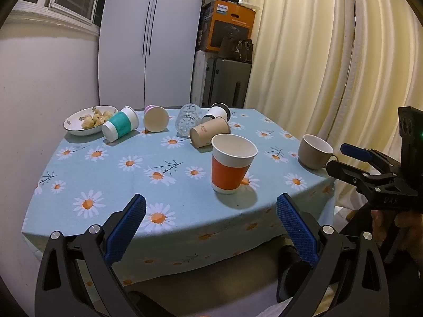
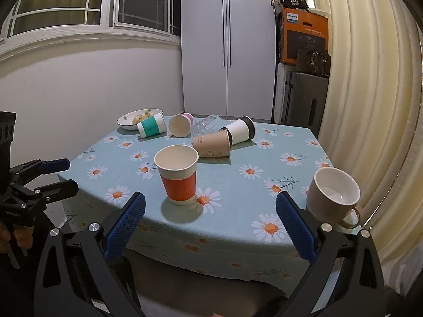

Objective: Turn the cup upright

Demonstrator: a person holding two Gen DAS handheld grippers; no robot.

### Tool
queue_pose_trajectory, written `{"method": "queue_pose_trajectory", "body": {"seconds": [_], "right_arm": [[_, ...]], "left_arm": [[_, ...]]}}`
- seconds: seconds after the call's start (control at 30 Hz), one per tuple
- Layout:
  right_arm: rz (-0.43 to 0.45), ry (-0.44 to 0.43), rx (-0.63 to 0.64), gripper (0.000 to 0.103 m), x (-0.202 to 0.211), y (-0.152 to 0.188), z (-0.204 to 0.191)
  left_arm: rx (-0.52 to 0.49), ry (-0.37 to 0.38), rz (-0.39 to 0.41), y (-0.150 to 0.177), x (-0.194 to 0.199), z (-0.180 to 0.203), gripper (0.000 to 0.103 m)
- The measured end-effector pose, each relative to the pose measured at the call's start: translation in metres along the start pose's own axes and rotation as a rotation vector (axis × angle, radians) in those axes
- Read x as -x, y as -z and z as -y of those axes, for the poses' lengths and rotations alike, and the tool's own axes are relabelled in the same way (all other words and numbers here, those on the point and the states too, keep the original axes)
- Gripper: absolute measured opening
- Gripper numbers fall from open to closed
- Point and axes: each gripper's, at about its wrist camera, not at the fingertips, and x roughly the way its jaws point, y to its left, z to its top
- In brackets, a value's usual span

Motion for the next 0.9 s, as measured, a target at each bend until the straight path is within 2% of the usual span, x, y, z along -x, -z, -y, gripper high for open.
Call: {"method": "queue_pose_trajectory", "body": {"seconds": [0.9], "right_arm": [[-0.017, 0.002, 0.0, 0.098, -0.0024, 0.001, 0.0003]], "left_arm": [[-0.005, -0.001, -0.017, 0.0, -0.0014, 0.0021, 0.096]]}}
